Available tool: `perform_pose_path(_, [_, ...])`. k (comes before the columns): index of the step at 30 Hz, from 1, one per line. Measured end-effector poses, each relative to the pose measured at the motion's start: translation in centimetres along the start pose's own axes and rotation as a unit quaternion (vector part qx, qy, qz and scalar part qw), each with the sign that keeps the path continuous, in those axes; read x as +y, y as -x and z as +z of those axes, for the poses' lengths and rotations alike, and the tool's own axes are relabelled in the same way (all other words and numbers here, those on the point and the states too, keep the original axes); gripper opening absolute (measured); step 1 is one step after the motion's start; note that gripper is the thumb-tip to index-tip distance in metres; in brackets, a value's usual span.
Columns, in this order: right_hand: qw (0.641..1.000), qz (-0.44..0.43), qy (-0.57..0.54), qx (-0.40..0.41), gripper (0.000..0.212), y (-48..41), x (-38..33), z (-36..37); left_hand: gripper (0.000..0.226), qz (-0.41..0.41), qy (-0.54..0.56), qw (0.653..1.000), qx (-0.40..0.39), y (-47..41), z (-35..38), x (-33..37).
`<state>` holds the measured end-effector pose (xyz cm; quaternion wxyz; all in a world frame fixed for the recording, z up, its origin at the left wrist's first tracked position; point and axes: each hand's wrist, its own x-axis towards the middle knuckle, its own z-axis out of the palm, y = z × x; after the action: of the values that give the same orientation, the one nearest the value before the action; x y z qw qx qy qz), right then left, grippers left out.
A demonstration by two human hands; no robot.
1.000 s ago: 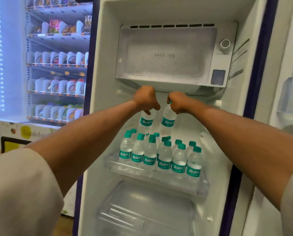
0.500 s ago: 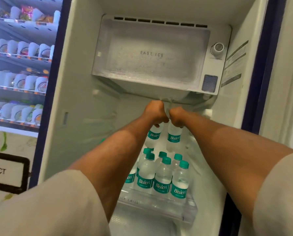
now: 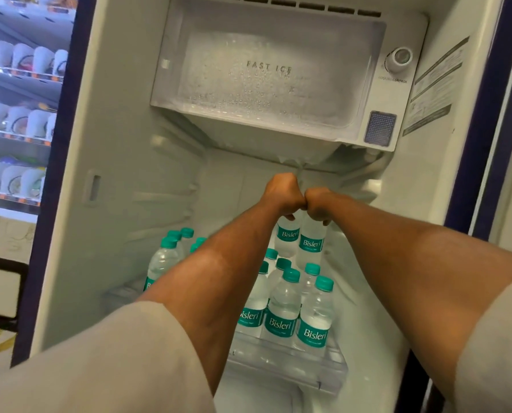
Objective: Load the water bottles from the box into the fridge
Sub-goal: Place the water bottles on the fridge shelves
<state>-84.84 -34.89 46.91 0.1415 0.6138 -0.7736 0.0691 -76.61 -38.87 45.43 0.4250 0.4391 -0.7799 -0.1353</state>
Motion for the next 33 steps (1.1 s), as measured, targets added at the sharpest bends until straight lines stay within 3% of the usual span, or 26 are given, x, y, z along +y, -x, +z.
perform_pose_path(11, [0.999, -0.013, 0.007, -0.049, 0.037, 0.2, 0.5, 3.8, 0.032, -0.051, 0.042, 0.995, -0.069, 1.7, 4.2, -2.8])
perform_pose_path(21, [0.996, -0.023, 0.001, -0.087, 0.041, 0.1, 0.0, 6.8, 0.027, -0.025, -0.101, 0.989, -0.104, 2.0, 5.5, -4.3])
perform_pose_path(27, [0.993, -0.014, 0.001, -0.114, 0.037, -0.2, -0.3, 7.6, 0.028, -0.021, -0.157, 0.978, -0.136, 1.6, 6.0, -4.8])
perform_pose_path(33, [0.991, -0.01, 0.027, -0.134, 0.047, -1.0, -0.4, 8.5, 0.026, -0.043, -0.183, 0.967, -0.171, 1.5, 6.5, -5.3])
